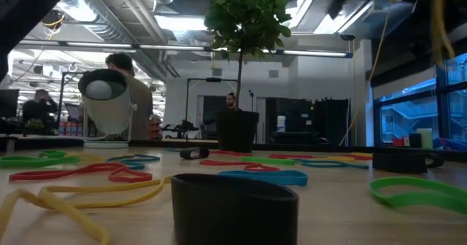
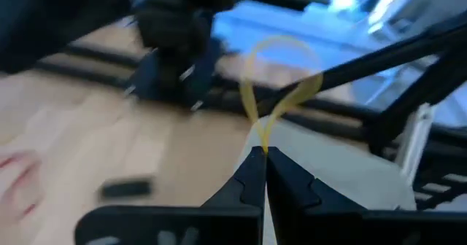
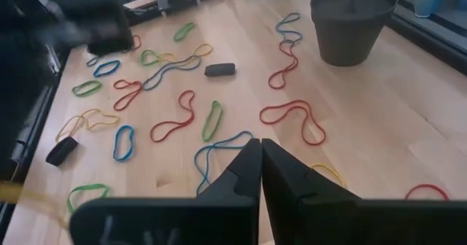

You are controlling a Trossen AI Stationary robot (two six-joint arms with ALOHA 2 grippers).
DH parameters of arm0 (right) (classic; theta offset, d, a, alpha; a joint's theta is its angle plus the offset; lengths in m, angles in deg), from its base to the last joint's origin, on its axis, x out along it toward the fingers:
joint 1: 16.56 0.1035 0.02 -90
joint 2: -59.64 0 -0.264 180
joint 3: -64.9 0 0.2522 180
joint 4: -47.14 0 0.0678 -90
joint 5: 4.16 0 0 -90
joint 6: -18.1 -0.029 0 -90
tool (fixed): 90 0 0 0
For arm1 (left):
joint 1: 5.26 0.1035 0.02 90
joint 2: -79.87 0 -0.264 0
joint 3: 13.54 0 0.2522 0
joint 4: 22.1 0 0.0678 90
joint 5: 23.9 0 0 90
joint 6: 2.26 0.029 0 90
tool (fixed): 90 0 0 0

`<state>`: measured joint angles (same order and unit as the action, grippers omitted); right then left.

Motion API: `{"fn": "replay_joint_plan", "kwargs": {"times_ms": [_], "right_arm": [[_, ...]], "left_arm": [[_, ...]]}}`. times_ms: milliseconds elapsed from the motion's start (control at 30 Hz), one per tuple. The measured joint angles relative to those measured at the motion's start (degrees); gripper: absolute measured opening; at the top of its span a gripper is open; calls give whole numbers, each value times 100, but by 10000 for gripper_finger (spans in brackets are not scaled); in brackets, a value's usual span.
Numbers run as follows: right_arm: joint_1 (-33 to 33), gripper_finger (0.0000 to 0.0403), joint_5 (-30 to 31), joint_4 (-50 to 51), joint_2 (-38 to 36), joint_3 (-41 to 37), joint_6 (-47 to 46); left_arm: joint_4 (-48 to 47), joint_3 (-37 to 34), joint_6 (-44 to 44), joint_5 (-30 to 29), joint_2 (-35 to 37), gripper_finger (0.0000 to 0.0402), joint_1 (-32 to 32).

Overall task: Pick and place rubber bands into bin
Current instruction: Put the yellow rubber band into the gray bin

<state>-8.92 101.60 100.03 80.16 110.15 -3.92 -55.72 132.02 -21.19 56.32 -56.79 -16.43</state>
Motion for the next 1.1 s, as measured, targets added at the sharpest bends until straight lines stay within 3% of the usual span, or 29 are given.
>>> {"fn": "replay_joint_plan", "kwargs": {"times_ms": [267,500,700,1100], "right_arm": [[0,16,-1,-18,3,-1,0],[0,16,1,12,3,0,4],[0,16,1,28,3,-1,4],[0,16,1,143,3,-1,2]], "left_arm": [[1699,9,70,1310,-706,2,147],[1858,9,-335,2166,-1243,2,158],[1802,-6,-467,2242,-1444,6,106],[1749,3,-584,2179,-1430,136,93]]}}
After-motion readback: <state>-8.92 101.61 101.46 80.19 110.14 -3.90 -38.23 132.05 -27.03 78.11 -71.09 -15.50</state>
